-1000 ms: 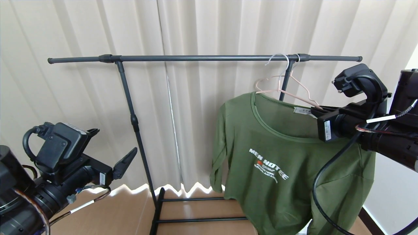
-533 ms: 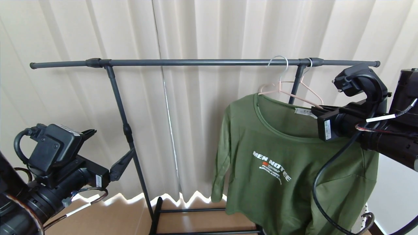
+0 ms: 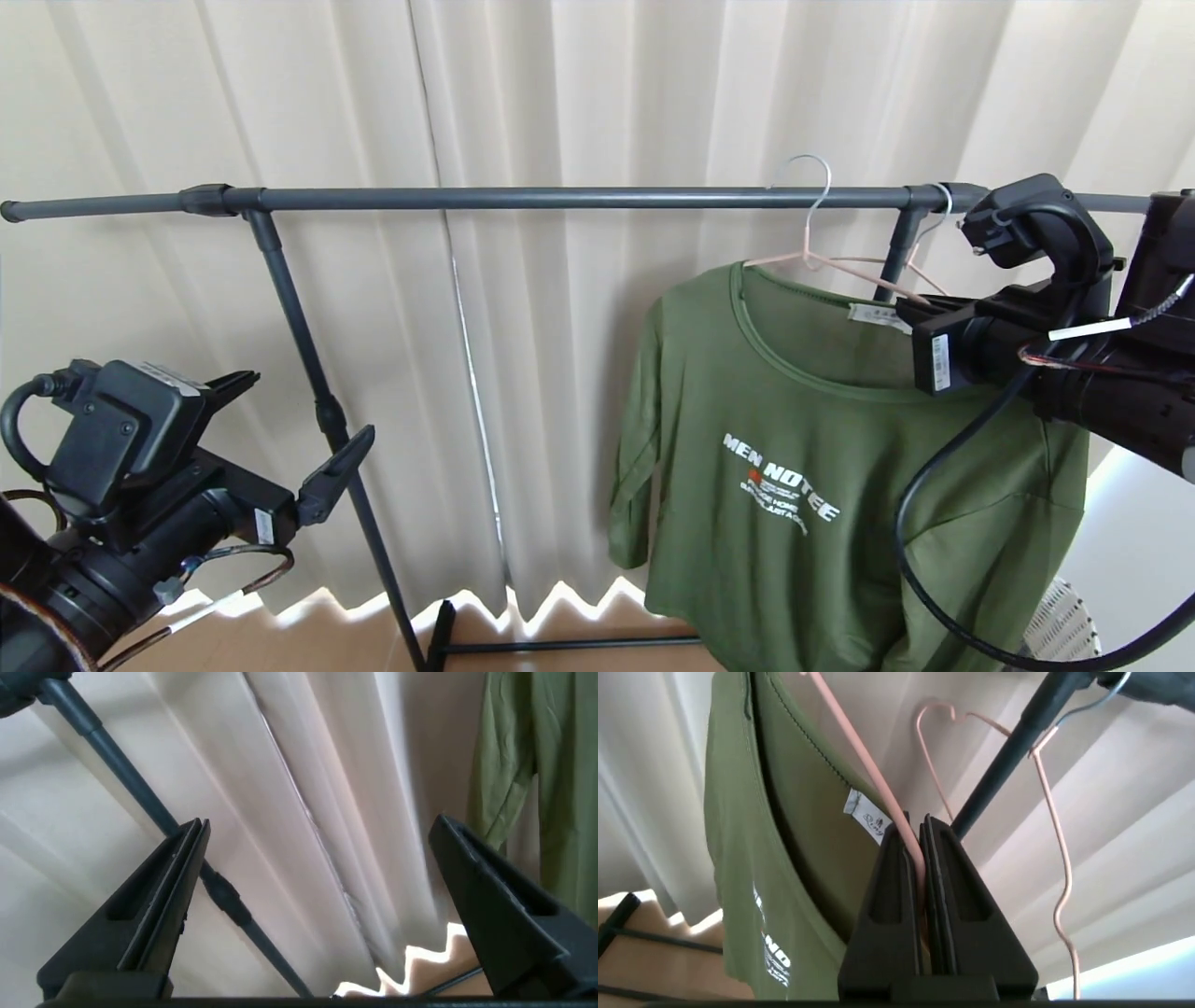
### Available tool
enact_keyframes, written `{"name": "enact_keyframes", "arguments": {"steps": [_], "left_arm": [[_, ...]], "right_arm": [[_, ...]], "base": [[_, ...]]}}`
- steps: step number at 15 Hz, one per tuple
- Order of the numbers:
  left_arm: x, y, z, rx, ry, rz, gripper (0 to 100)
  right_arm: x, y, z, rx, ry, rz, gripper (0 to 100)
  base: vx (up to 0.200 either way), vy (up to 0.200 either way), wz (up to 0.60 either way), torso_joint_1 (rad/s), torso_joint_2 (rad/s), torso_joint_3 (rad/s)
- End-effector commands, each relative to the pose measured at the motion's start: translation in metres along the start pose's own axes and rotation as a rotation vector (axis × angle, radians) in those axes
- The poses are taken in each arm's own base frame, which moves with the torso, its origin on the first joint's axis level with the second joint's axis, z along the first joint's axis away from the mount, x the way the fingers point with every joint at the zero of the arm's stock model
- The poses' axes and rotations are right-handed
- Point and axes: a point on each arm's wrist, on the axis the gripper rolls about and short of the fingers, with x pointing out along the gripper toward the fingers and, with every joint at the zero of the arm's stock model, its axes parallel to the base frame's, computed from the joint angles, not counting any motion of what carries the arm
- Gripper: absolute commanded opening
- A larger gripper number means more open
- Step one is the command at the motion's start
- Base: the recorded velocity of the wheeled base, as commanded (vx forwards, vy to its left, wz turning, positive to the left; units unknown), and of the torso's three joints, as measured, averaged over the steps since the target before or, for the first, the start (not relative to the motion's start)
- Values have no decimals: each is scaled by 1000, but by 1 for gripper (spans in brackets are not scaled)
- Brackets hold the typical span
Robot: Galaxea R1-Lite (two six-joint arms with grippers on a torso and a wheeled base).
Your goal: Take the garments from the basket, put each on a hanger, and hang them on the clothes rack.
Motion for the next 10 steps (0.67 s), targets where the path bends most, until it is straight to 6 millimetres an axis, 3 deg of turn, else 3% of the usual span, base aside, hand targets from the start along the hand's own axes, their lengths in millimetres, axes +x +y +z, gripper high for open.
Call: {"name": "enact_keyframes", "arguments": {"steps": [1, 7, 10], "left_arm": [[-8, 0, -1, 2, -4, 4, 100], [-44, 7, 9, -9, -96, 53, 100], [-52, 9, 12, -14, -121, 69, 100]], "right_arm": [[7, -1, 0, 2, 8, -12, 0], [49, 6, 6, 24, 27, -56, 0], [69, 12, 5, 20, 41, -60, 0]], "base": [[0, 0, 0, 0, 0, 0], [0, 0, 0, 0, 0, 0], [0, 0, 0, 0, 0, 0]]}}
